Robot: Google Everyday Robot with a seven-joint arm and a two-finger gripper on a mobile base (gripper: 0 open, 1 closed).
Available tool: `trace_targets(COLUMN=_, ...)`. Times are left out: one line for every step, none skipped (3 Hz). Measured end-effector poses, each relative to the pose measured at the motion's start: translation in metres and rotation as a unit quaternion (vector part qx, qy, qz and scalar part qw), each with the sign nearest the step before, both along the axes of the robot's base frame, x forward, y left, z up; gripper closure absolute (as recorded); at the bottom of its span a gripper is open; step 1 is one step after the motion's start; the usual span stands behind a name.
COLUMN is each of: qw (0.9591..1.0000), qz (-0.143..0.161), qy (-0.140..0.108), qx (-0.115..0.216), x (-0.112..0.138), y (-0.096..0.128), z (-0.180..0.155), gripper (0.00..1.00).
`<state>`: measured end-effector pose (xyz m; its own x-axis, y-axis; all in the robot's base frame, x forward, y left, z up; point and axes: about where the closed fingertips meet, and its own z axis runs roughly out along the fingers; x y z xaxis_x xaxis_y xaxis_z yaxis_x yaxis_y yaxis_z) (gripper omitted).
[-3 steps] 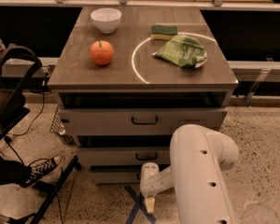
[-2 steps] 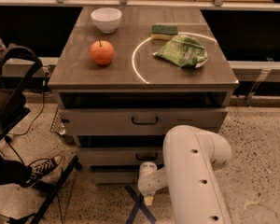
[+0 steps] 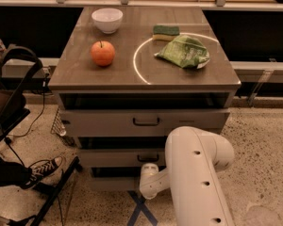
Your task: Open bottom drawer
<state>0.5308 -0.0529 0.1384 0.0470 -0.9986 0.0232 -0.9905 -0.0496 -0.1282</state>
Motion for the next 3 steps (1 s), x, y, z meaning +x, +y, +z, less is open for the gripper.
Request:
trace_targets(qw=1.0, qz=0.0, qy=0.001, qx=0.0, x=-0.0012, y=-0.0003, z=-0.0011, gripper=0.93)
trace_targets(qw=1.0, qz=0.0, qy=0.0, qx=0.0, x=-0.0027, y=-0.0006, z=0.0008, gripper=1.0)
trace_targets(qw=1.0, qz=-0.001, qy=-0.006, qx=0.003, x=-0.0076, y=-0.0021, z=0.005, gripper=1.0)
